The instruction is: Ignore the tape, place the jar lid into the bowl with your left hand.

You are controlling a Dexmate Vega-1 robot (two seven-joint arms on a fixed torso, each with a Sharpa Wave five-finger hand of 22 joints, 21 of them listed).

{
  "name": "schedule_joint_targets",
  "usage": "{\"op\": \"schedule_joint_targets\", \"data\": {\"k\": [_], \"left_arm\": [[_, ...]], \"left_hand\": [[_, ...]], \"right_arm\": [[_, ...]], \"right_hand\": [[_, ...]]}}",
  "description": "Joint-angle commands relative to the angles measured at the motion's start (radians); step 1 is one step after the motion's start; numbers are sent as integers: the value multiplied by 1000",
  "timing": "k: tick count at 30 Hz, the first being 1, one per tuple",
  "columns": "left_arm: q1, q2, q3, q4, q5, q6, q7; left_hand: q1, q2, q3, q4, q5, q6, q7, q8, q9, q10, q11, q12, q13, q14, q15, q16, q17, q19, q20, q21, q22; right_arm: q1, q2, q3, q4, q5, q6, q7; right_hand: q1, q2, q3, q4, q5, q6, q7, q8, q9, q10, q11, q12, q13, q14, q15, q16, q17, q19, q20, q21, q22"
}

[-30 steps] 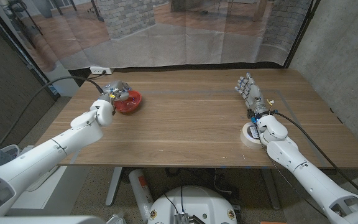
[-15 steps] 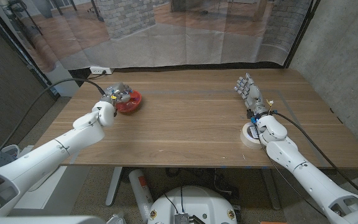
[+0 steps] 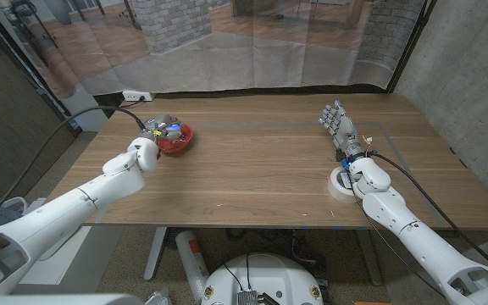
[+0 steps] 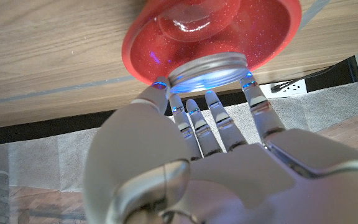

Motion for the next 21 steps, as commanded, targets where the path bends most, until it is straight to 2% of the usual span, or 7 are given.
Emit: {"op": "schedule_joint_targets", "data": {"k": [1, 8, 21], "left_arm": [[-21, 9, 21, -25, 26, 62, -41], [-17, 9, 19, -33, 29, 72, -31], [4, 21, 1, -90, 29, 95, -21]], "left_hand": [[-34, -15, -18, 10, 2, -26, -15, -10, 2, -37, 12, 2, -2, -35, -28, -1, -1, -25, 15, -13, 2], [-73, -22, -35, 28, 7, -44, -20, -18, 2, -74, 20, 3, -6, -76, -12, -2, -2, -55, 18, -26, 3], [-85, -10, -35, 36, 11, -42, -17, -18, 3, -63, 25, 16, -8, -65, -14, 10, -4, -51, 15, -23, 5]], "right_arm": [[-7, -3, 3, -6, 0, -4, -6], [-5, -1, 4, 2, 5, -2, -2], [-3, -1, 5, 7, 5, 4, 6]], "right_hand": [[3, 7, 3, -8, -2, 9, 2, 6, 2, 6, 3, 0, 6, 1, -2, 0, 2, 10, 3, -2, 2], [3, 7, 3, -8, -2, 8, 1, 6, 2, 8, 4, 1, 6, 2, -2, 0, 2, 12, 3, -3, 3], [3, 8, 3, -9, -2, 10, 2, 7, 2, 9, 2, 1, 6, 5, 0, 1, 2, 14, 4, -7, 3]]}}
